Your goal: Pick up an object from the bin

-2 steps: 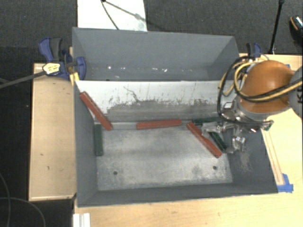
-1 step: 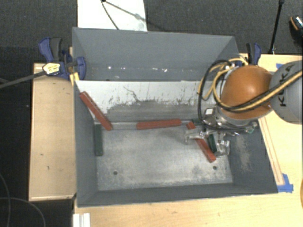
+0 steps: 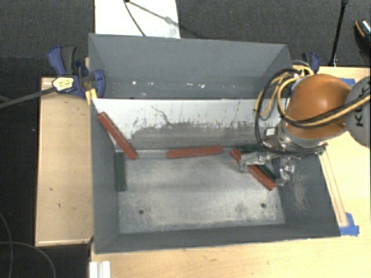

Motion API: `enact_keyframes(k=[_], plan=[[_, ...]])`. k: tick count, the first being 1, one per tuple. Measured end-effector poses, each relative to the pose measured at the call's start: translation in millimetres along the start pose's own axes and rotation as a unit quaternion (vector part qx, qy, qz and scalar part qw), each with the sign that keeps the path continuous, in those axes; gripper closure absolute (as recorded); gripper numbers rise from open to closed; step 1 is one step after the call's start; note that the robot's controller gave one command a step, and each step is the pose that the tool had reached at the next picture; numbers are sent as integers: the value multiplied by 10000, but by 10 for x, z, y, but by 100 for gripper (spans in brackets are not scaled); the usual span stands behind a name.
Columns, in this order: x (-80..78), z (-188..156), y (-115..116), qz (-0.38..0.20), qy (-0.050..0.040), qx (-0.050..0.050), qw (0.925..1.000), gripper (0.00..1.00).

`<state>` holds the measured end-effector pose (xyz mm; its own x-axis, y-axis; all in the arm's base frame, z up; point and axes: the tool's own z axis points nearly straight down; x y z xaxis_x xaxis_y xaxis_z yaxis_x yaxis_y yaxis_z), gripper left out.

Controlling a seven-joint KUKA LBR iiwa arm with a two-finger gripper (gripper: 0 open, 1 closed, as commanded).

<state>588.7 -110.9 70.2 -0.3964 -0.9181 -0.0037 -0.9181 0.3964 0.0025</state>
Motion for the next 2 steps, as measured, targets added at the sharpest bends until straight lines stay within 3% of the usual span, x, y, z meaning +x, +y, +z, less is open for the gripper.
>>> enact_keyframes(k=[1,2], plan=[[5,9,30,-2,37,-60,10000,100],[-3,-475,35,-75,1,45,10000,100]])
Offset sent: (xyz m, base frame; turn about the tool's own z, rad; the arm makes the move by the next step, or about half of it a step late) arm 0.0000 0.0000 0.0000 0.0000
